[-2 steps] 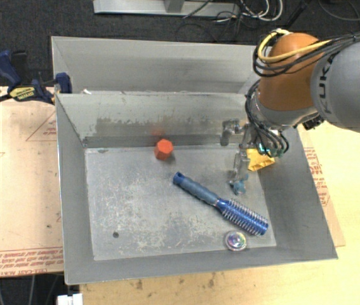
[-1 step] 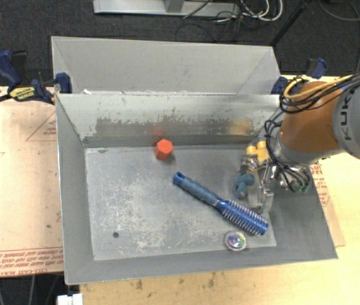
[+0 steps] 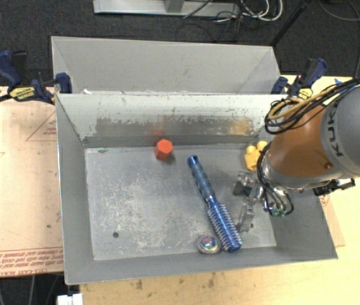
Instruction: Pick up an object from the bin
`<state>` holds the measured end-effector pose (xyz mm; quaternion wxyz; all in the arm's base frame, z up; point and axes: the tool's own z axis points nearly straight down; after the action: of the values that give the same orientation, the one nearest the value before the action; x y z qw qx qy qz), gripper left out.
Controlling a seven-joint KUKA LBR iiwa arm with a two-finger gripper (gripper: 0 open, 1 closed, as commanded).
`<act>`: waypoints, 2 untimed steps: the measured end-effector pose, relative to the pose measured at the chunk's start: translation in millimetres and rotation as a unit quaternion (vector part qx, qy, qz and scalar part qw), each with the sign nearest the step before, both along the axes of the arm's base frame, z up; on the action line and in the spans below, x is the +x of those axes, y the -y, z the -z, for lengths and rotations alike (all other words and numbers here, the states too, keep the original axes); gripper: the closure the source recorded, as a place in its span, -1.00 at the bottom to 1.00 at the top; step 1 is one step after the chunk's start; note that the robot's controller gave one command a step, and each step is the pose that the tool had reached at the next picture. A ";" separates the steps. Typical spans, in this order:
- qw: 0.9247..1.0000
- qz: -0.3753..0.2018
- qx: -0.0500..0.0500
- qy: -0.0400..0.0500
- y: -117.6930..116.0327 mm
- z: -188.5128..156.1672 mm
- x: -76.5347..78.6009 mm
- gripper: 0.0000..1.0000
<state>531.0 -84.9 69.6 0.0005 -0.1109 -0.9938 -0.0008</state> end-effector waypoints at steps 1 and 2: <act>0.986 -0.168 -0.002 0.003 67.7 -12.9 52.1 -1.00; 0.986 -0.169 -0.001 0.002 65.3 -12.1 51.5 1.00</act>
Offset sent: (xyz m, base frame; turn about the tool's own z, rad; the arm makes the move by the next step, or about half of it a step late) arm 0.0506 -0.0657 0.0121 -0.3426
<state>582.5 -150.1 81.7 -0.0018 0.0590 -0.9983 -0.0001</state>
